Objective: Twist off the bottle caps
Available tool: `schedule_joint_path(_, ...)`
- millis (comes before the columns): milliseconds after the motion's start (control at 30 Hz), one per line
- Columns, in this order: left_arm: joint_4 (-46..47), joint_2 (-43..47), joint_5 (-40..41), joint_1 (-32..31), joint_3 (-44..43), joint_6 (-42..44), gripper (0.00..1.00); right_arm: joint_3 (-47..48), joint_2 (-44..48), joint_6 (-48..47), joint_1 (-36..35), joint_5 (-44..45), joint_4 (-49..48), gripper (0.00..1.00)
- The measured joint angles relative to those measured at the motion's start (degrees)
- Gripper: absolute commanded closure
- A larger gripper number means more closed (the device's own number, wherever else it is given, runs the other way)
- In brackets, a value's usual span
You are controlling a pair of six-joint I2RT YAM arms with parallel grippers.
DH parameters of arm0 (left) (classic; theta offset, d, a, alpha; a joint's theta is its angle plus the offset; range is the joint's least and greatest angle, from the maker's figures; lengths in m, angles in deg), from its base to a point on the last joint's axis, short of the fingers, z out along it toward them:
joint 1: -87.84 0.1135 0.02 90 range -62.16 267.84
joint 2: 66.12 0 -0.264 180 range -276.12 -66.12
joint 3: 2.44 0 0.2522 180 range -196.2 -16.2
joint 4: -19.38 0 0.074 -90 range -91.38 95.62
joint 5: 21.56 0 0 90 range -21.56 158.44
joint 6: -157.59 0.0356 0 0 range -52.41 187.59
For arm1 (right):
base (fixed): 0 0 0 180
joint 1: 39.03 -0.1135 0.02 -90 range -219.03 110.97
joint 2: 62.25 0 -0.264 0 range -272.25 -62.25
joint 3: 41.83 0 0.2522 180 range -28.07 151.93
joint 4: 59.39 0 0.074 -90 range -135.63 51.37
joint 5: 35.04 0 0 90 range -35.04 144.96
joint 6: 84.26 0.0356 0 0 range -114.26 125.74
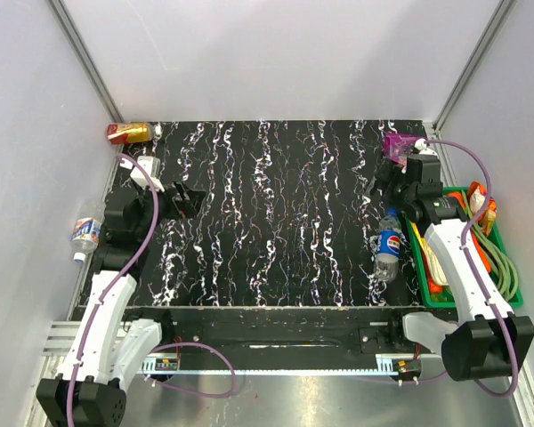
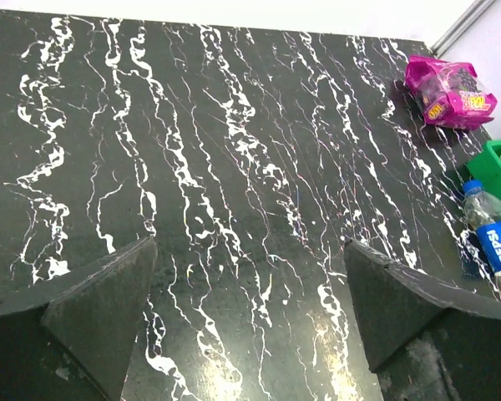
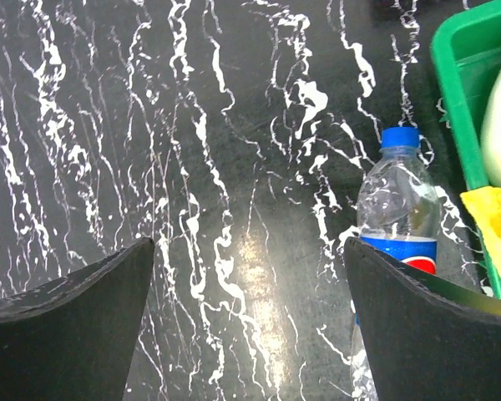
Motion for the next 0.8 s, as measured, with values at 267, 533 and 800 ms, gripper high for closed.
schedule_joint_path(267, 1.75, 1.01, 0.63, 0.02, 0.81, -2.1, 0.01, 4.5, -0.61, -2.43, -6.47, -1.42, 3.21, 0.0)
schedule_joint_path(533, 1.27, -2.23, -1.97, 0.02, 0.66, -1.7, 0.01, 8.0, -6.29, -3.08, -16.81, 4.9, 9.11, 0.0)
schedule_joint_path(800, 0.57, -3.58, -3.32, 0.02, 0.66, -1.79, 0.01, 4.28, -5.01, 1.84, -17.03, 9.18, 14.32, 0.0)
